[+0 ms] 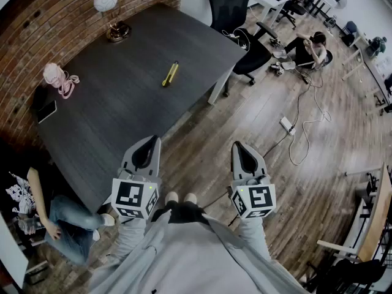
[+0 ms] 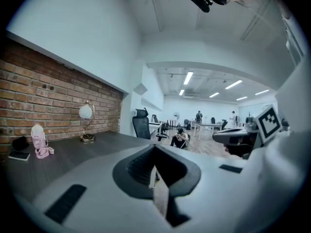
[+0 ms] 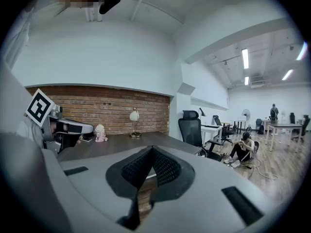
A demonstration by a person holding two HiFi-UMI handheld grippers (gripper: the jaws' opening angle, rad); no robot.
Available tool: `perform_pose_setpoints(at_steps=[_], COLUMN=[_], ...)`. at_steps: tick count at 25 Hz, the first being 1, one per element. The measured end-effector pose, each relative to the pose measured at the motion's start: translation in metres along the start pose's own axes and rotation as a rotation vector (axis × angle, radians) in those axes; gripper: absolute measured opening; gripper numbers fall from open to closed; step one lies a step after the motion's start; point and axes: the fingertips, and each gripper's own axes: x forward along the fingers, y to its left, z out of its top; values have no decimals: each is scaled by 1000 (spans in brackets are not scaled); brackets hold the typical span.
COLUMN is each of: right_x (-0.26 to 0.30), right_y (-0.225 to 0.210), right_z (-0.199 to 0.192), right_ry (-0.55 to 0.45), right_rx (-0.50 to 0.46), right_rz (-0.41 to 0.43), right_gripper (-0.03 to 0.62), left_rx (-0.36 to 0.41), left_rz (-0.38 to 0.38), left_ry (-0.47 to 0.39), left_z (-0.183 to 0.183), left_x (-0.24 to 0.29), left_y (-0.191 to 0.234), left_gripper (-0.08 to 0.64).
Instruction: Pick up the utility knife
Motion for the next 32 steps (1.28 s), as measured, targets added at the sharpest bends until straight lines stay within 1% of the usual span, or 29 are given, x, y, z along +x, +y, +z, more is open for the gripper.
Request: perform_pose_setpoints(at_steps=[7,14,21,27,32], right_x=[5,1,0,25,77], right_y=[-10,-25,-34,-48,-57], right_z=[5,5,-3,-9,-4], right_ry=[-26,-61,-58,-36,-20], right_rx=[-1,22,43,58,55], right_rz=[44,65,85,90,87], right_gripper=[17,18,18,18,18], left_rx=[-2,19,29,33,21], left_rz=[51,59,76,91,95], left_ry=[1,-5,2,5,-2], left_z=[4,13,14,16,22], left_x=[5,18,26,48,90], left_y=[-7,-23,-35,-22,10], left_gripper=[20,20,20,20,20])
